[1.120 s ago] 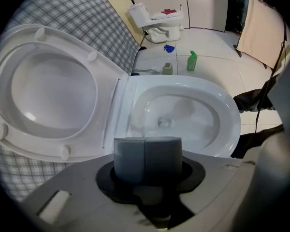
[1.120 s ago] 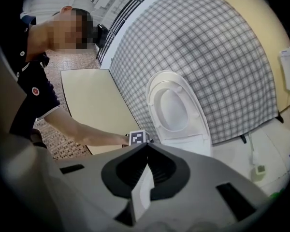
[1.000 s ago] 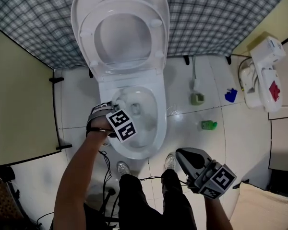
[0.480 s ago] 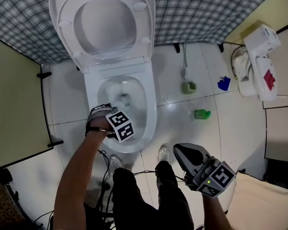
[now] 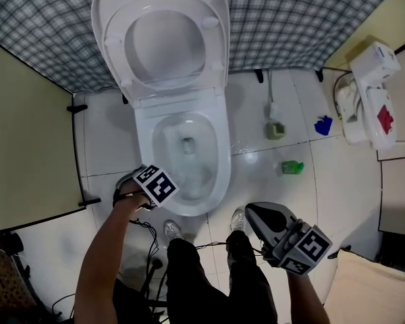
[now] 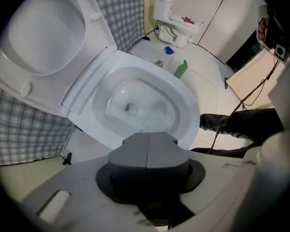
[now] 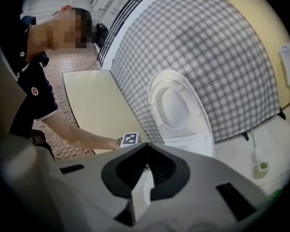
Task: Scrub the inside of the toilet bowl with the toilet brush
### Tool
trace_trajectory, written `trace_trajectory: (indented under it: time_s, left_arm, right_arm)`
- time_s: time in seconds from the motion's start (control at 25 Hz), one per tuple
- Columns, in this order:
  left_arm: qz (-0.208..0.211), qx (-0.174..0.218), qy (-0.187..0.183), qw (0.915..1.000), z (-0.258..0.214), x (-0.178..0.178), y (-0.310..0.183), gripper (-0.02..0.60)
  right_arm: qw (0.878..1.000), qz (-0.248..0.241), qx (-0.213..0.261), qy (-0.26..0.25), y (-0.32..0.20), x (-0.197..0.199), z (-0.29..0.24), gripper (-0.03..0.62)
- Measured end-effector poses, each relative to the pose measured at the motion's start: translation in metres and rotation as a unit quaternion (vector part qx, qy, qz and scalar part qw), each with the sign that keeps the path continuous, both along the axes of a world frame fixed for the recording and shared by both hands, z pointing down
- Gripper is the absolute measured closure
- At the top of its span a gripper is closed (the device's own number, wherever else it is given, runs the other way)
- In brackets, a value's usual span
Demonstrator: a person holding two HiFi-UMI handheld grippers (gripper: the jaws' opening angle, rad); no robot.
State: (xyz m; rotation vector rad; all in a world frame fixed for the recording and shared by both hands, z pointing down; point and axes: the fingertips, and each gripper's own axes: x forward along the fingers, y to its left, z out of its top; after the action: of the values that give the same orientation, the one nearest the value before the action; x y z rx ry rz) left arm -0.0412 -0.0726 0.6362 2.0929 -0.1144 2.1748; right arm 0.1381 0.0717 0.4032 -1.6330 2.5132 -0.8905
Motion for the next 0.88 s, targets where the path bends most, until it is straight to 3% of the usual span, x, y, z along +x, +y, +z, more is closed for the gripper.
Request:
trace_trajectory:
  time_s: [0.2,0.56,0.76,0.88]
  left_arm:
    - [0.011,0.004,0.011,0.9999,0.012,0.01,0.01,0.425]
    - [0.051,0.049,0.012,0.9974,0.053,0.057,0.0,0.423]
    - [0.069,0.038,0.018,0.9967,0.039,0.045,0.008,0.423]
    - [0.038,0.013,0.024,0.9989,0.023,0.024,0.014,0.423]
  right_arm:
    - [1.0,-0.003,-0.004,0.002,0.001,-0.005,0.003,0.594]
    - [1.0,0.016,-0.02,0.007,0.013,-0.001,0.02,0.594]
    - [1.0,0.015,-0.022,0.002,0.015,-0.003,0.021,0.594]
    - [1.0,0.012,-0.016,-0.003,0.01,-0.002,0.015,0.594]
